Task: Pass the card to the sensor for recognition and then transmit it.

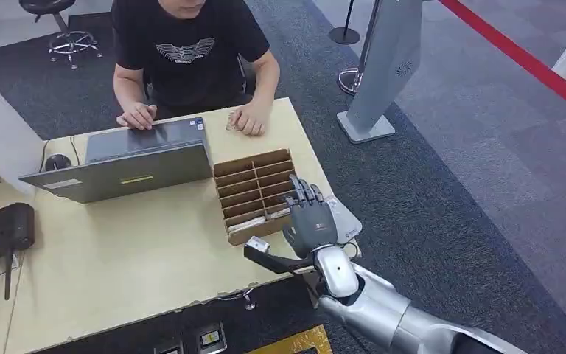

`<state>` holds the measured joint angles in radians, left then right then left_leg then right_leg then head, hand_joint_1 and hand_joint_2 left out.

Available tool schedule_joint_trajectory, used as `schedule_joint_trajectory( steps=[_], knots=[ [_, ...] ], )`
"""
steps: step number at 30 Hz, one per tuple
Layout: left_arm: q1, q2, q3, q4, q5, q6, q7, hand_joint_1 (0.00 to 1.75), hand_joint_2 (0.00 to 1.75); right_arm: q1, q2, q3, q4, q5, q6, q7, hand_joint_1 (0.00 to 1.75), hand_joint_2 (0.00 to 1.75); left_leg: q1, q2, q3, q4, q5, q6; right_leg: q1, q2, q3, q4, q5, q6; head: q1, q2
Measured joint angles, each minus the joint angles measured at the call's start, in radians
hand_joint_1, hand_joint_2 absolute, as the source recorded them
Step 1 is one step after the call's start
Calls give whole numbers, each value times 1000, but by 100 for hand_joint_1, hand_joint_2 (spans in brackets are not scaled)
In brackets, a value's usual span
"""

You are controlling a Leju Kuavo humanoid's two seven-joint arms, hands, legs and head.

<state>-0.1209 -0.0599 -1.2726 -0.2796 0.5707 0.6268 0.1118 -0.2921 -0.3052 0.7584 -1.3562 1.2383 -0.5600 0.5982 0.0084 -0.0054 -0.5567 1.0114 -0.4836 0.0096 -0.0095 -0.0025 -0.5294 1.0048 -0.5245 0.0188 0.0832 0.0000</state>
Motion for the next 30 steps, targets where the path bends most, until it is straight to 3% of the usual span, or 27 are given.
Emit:
schedule_joint_trajectory(
  steps=[5, 8, 10, 14, 30],
  knots=[
    [0, 0, 0, 0, -2, 0, 0, 0, 0, -4, 6, 3, 20, -9, -5, -1, 77, 175, 0, 0, 0, 0, 0, 0, 0, 0, 0, 0, 0, 0, 0, 0],
    [-1, 0, 0, 0, -2, 0, 0, 0, 0, -6, 9, 8, 32, -10, -7, -2, 91, 175, 0, 0, 0, 0, 0, 0, 0, 0, 0, 0, 0, 0, 0, 0],
    [-1, 0, 0, 0, -3, 0, 0, 0, 0, -7, 11, 8, 37, -12, -8, -3, 150, 175, 0, 0, 0, 0, 0, 0, 0, 0, 0, 0, 0, 0, 0, 0],
    [-1, 0, 0, 0, -4, 0, 0, 0, 0, -8, 15, 9, 47, -12, -11, -3, 175, 175, 0, 0, 0, 0, 0, 0, 0, 0, 0, 0, 0, 0, 0, 0],
    [-1, 0, -1, 0, -5, -1, 0, 0, 0, -20, 24, 12, 78, -12, -23, -3, 175, 175, 0, 0, 0, 0, 0, 0, 0, 0, 0, 0, 0, 0, 0, 0]
  ],
)
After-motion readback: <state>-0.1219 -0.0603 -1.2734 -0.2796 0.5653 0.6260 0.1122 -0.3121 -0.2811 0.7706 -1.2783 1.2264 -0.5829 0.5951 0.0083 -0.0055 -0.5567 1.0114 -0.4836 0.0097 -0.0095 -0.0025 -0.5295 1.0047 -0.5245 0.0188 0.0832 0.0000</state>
